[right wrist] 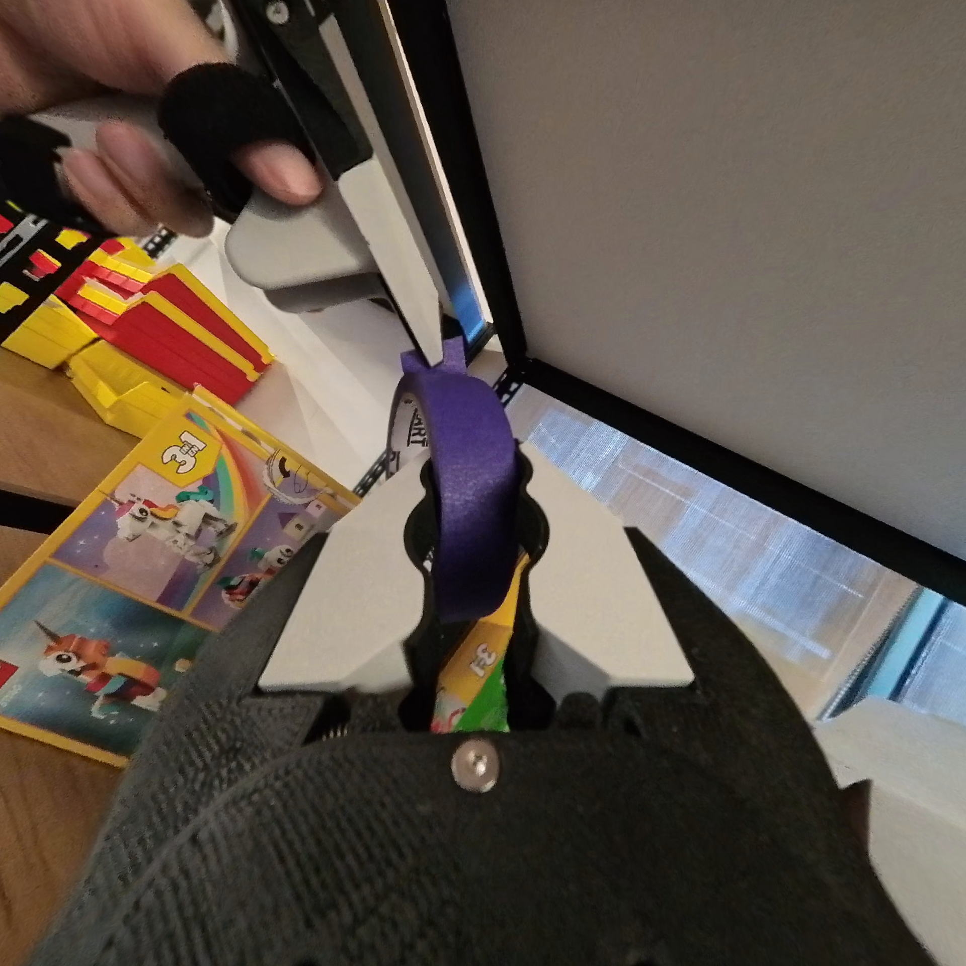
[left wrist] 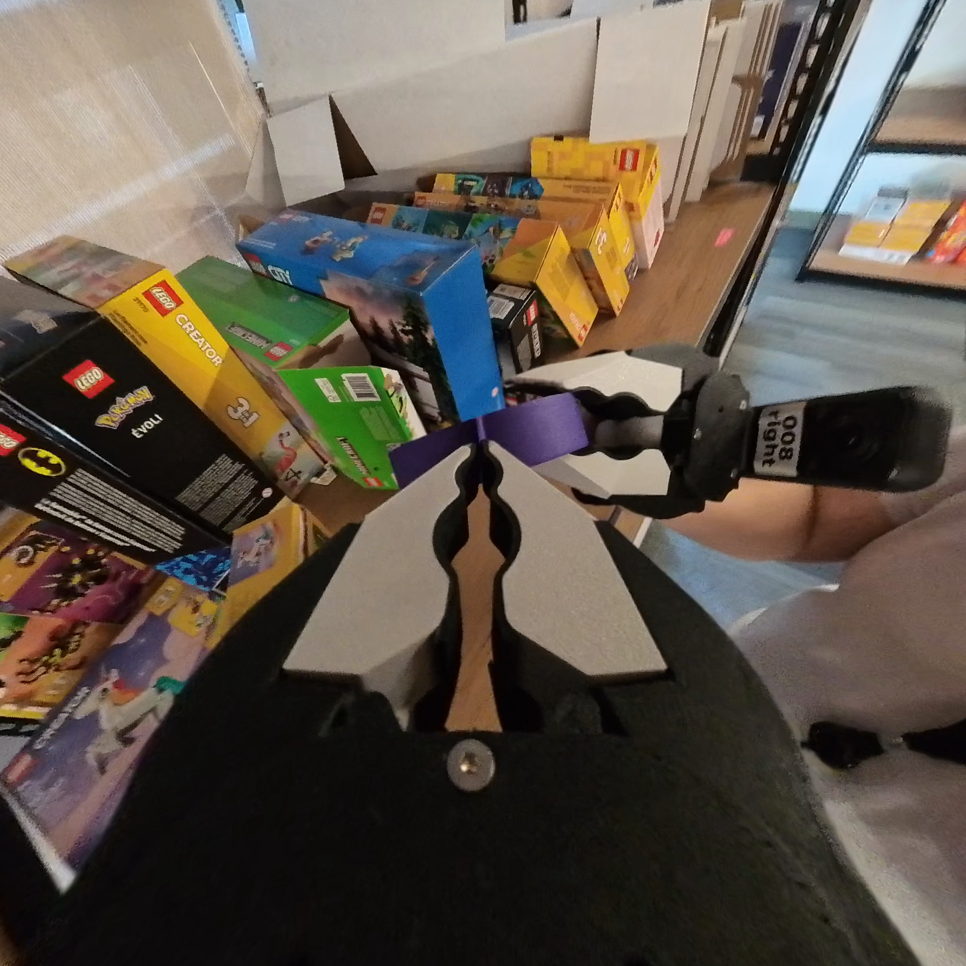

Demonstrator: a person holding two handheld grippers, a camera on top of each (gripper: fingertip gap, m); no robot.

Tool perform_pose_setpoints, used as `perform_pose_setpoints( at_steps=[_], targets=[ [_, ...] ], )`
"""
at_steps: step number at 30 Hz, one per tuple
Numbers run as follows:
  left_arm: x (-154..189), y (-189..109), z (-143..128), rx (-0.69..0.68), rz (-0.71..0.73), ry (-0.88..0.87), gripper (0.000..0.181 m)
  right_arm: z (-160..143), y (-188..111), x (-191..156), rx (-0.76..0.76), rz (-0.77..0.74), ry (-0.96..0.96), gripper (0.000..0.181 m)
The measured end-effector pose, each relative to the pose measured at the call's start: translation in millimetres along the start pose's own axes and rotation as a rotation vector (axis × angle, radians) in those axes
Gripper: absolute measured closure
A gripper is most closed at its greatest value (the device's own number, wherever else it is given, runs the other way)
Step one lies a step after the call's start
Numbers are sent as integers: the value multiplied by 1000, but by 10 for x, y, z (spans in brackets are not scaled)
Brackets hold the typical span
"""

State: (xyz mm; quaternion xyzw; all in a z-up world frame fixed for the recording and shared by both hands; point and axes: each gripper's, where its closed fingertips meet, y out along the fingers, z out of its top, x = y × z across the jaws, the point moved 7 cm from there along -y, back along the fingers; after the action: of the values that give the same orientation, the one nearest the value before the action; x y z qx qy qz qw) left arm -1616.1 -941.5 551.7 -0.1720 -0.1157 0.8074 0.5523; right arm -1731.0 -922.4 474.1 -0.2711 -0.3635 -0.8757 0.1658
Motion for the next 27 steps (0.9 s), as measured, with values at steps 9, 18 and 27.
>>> perform_pose_setpoints(
  at_steps=[9,18,27],
  targets=[
    [-33,127,-17,-299,54,48,181,-236,-44,-123,-92,223,448,155],
    [76,234,53,-543,43,239,181,-359,-213,-86,26,844,1169,140],
    [127,426,79,-572,-21,203,181,-354,-273,-134,42,843,1042,153]
  ],
)
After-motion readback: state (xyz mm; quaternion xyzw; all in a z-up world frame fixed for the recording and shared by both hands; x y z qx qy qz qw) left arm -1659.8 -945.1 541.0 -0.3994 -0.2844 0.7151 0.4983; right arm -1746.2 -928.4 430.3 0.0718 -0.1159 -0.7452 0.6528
